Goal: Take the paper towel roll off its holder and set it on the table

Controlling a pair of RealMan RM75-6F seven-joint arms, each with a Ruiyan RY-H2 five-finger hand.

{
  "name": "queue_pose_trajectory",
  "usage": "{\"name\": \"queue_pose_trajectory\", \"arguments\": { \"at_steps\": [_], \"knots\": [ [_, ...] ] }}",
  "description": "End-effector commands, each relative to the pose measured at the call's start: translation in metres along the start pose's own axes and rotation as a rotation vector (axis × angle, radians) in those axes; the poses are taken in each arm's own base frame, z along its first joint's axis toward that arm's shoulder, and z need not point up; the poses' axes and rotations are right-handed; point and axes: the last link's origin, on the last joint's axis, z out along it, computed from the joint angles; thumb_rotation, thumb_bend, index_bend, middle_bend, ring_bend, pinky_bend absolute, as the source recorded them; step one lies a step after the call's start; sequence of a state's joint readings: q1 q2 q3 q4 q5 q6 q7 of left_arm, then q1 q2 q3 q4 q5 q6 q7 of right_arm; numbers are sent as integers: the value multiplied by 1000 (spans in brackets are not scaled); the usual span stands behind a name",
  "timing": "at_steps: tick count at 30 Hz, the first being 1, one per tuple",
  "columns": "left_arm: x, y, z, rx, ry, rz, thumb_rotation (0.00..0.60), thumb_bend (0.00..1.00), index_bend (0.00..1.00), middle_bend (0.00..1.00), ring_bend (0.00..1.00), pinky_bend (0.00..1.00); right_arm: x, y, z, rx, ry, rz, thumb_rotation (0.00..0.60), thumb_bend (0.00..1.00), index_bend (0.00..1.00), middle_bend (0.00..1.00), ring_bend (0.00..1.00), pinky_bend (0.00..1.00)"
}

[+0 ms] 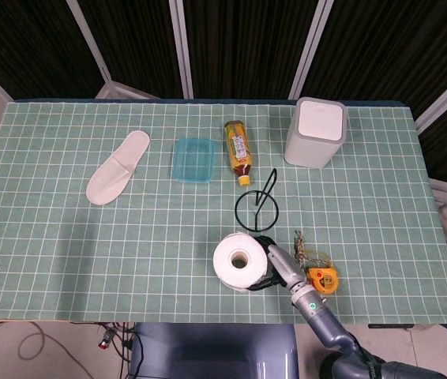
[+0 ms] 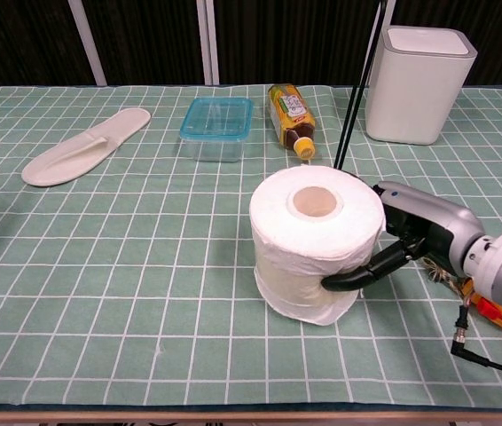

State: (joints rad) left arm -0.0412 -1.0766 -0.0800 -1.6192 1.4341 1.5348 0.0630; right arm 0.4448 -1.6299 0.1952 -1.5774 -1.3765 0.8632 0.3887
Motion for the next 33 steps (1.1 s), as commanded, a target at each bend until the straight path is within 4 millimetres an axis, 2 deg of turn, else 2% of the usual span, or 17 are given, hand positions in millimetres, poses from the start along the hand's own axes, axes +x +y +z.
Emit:
{"name": "queue_pose_trajectory", "arguments": {
  "at_steps": [1,9,12,14,19,20,24,28,33],
  "knots": [
    [0,0,0,-1,-1,0,600,176,35,0,0,12,-1,-3,-3,-15,-62,-29,600,0,0,0,0,0],
    [0,-1,0,14,-4,0,600,176,35,0,0,12,16,-14,-12,-10,-91,-10,600,0,0,0,0,0],
    [-1,0,0,13,-7,2,600,175,35,0,0,12,37,-19,-23,2,-58,12,600,0,0,0,0,0],
    [-1,1,0,10,-8,2,600,175,35,0,0,12,59,-24,-34,21,-3,22,600,0,0,0,0,0],
    [0,2,-1,10,0,0,600,176,35,0,0,12,114,-33,-76,60,110,-34,600,0,0,0,0,0],
    [0,1,-1,10,0,0,600,176,35,0,0,12,119,-33,-82,59,119,-39,600,0,0,0,0,0],
    [0,2,-1,10,-1,1,600,176,35,0,0,12,153,-21,-133,28,208,-181,600,0,0,0,0,0],
    [0,2,-1,8,0,-2,600,176,35,0,0,12,163,-4,-171,3,328,-393,600,0,0,0,0,0],
    [1,0,-1,14,-2,-6,600,176,35,0,0,12,156,17,-196,-20,475,-631,600,0,0,0,0,0]
  ]
}}
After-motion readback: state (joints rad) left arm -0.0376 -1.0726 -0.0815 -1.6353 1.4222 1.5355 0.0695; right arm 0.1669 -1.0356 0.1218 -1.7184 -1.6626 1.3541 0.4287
